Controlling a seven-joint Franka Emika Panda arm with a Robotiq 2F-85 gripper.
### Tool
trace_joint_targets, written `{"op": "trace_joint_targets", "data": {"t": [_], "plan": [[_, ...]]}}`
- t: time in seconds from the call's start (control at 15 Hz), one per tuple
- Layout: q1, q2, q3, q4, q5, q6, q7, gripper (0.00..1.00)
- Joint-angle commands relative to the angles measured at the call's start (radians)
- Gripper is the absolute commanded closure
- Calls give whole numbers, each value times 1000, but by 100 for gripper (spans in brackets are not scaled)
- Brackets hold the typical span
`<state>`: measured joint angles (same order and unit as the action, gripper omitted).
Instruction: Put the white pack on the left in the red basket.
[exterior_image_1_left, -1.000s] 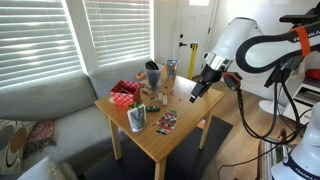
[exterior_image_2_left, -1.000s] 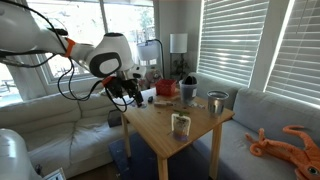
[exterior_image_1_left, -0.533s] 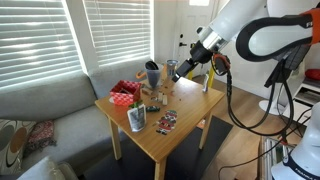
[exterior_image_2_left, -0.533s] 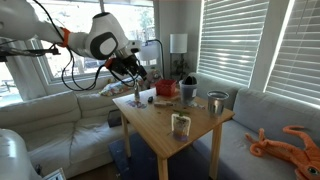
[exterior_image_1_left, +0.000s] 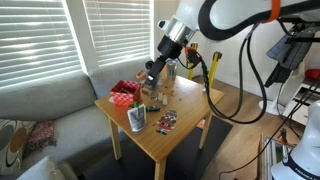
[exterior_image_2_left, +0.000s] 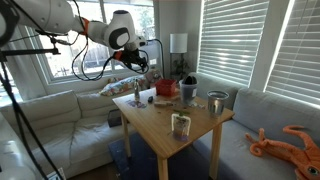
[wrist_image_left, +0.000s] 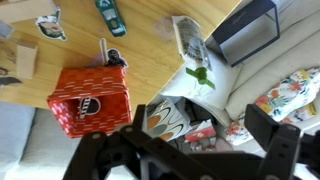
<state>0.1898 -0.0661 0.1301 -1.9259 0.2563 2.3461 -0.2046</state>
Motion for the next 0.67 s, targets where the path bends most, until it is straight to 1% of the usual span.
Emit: {"op": "trace_joint_targets", "data": {"t": [0.0,0.2,0.6], "plan": [[-11,42,9,35,31,-9,-28,0],[-20,107,10,91,53,-9,-48,0],[-18,110,12,104,51,-17,-59,0]]}}
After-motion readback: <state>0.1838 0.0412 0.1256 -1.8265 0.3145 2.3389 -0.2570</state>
